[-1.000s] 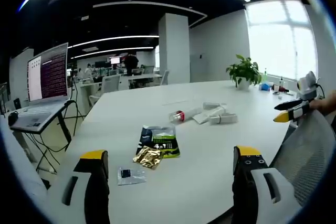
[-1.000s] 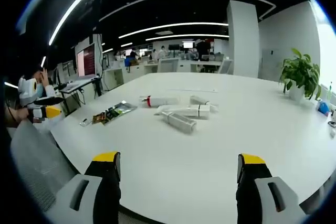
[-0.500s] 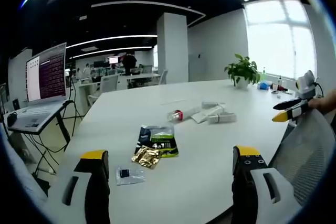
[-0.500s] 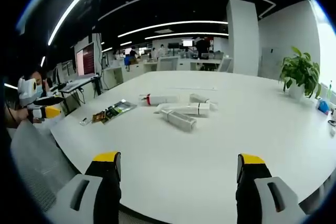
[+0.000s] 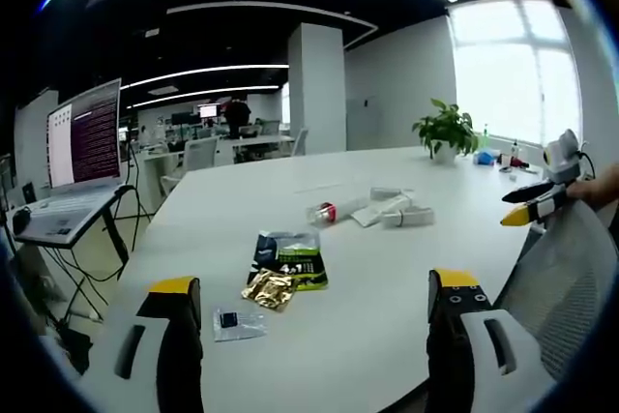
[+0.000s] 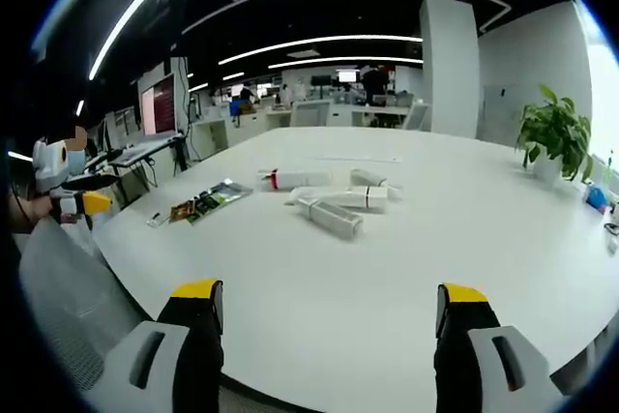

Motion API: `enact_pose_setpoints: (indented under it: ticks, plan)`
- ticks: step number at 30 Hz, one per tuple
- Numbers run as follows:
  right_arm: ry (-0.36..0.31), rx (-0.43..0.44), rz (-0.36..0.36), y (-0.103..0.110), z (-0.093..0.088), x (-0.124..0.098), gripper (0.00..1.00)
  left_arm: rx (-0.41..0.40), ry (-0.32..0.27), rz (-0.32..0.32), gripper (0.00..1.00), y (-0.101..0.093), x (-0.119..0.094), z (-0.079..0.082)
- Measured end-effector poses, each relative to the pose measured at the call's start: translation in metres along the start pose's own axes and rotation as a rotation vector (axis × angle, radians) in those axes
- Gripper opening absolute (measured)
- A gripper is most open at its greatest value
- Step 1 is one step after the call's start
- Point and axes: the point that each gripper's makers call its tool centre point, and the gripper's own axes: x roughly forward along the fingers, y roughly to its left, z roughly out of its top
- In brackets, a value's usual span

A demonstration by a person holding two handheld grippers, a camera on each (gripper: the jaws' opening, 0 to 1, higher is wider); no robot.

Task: Arrange the skincare products in the storage area until every visible bottle or jar stands upright without overlapping.

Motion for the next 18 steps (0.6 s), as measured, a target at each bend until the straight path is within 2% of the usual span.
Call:
enact_pose_setpoints:
  ticks: [18]
  plan:
    - [0.028, -0.015, -0.007, -0.0009, -0.0045, -0.0006, 0.97, 0.001, 0.004, -0.013, 0.89, -0.0041, -0.0004, 0.0003]
